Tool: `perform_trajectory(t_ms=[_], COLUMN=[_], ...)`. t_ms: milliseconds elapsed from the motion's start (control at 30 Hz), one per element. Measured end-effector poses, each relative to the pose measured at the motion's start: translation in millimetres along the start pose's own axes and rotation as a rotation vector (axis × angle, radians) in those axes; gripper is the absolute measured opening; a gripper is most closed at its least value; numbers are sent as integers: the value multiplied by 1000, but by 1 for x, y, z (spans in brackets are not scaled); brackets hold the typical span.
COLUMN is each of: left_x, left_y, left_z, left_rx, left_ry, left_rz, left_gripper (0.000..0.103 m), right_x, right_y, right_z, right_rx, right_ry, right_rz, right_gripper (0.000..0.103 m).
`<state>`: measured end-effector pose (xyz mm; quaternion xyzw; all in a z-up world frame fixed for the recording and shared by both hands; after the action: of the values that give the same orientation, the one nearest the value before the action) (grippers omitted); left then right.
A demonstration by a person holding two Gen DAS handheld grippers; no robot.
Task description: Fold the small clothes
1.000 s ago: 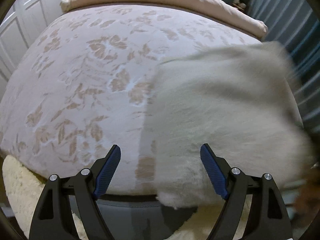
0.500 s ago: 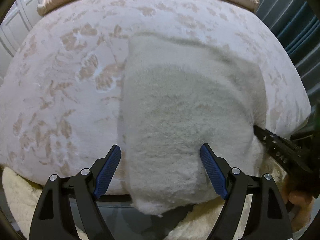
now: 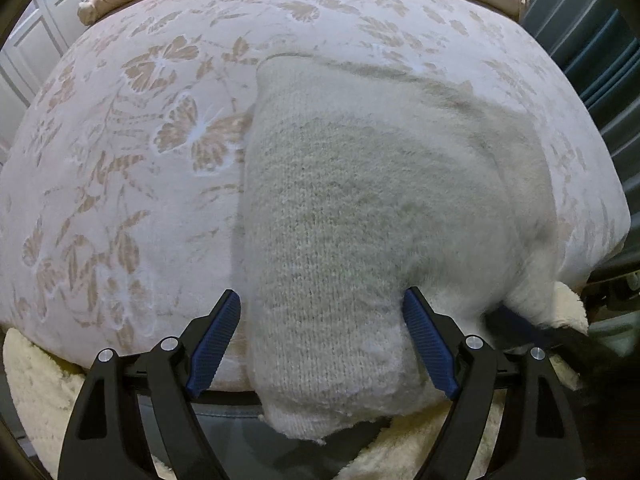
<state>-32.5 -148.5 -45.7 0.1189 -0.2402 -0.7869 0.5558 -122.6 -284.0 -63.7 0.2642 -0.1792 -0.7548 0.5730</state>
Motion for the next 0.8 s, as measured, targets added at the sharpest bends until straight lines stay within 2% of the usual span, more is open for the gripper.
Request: perform_trajectory(t_ms=[200, 333, 467, 533, 567, 600, 700, 800], left_x=[-1, 1, 2, 2, 2, 2, 2, 2], left_y=[0, -1, 0, 0, 0, 0, 1, 2], left_z=[0, -1, 1, 0, -1, -1, -2, -3], left_rx=[13, 5, 19, 15, 13, 10, 6, 5], left_ry=[7, 6, 18, 19, 19, 18, 20, 22], left_rz=[3, 2, -13, -5, -1, 3, 8, 9], left_gripper=[83, 83, 83, 83, 83, 83, 84, 84], right_x=[8, 17, 19, 26, 30, 36, 54, 65], right_y=[20, 5, 19, 24, 28, 32, 38, 38], right_z=[33, 6, 27, 42, 49, 54, 48, 25], right_rx=[84, -2, 64, 118, 145, 179, 198, 150], right_ry=[-1, -28, -18, -9, -13, -36, -103, -88], right_rz=[-39, -25, -52, -95, -112, -123, -137, -184], right_gripper=[16, 15, 17, 34, 51, 60, 66, 69])
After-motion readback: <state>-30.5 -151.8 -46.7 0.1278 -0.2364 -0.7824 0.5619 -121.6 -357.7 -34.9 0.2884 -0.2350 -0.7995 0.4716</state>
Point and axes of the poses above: each gripper's, at about its wrist camera, not at the fingertips, and z roughly against the way its jaws point, x to its right, y to its top, the point moved 1 cm from there along -z, roughly the way its jaws point, and after that the axes turned 15 degrees about x, right-handed, at the moved point
